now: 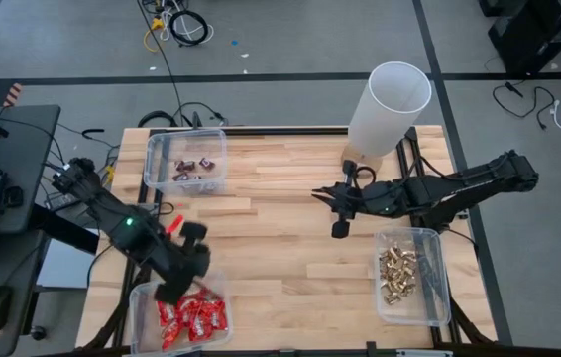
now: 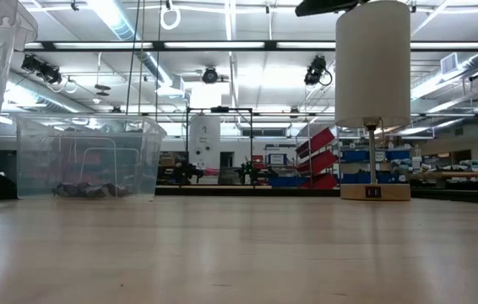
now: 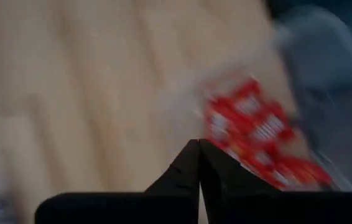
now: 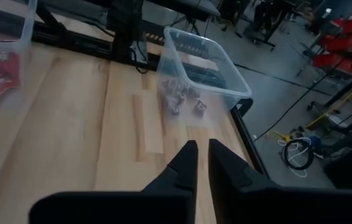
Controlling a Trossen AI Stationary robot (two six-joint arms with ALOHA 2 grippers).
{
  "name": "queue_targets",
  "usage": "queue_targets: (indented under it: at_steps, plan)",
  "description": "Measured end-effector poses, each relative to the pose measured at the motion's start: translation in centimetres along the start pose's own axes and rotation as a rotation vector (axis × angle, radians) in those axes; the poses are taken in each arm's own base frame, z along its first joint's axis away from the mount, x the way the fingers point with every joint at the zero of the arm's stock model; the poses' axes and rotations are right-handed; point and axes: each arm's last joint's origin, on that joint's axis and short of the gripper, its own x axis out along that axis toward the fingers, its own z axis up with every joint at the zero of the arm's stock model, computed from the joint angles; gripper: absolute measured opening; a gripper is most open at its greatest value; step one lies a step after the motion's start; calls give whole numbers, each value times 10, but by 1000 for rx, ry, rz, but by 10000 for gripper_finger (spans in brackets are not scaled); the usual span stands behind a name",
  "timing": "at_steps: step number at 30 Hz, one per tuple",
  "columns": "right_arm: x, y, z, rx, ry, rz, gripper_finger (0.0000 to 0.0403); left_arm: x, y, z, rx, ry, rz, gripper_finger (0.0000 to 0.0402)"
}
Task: Sort candy
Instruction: Move the transparent bin to the center of the table
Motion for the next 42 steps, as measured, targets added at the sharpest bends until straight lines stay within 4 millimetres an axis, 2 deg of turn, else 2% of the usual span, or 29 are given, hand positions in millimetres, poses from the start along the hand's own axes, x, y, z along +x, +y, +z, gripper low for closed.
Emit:
queue_targets:
  at_steps: [4, 11, 17, 26, 34, 42]
  plan:
    - [0, 0, 1, -1, -7, 1, 6, 16, -14, -14, 6, 101, -102, 3]
    - [1, -3, 2, -18, -17, -6, 4, 32, -21, -28, -233, 199, -88, 1]
    - [3, -5, 1, -9, -12, -14, 1, 30, -30, -33, -379, 262, -134, 1]
    - [10, -4, -10, 1, 36, -19, 0, 23, -56, -50, -664, 472, -226, 0]
    - [14, -11, -15, 10, 54, -44, 0, 20, -61, -59, -763, 506, -149, 0]
    - [15, -9, -15, 18, 40, 25, 0, 18, -59, -65, -1029, 630, -42, 0]
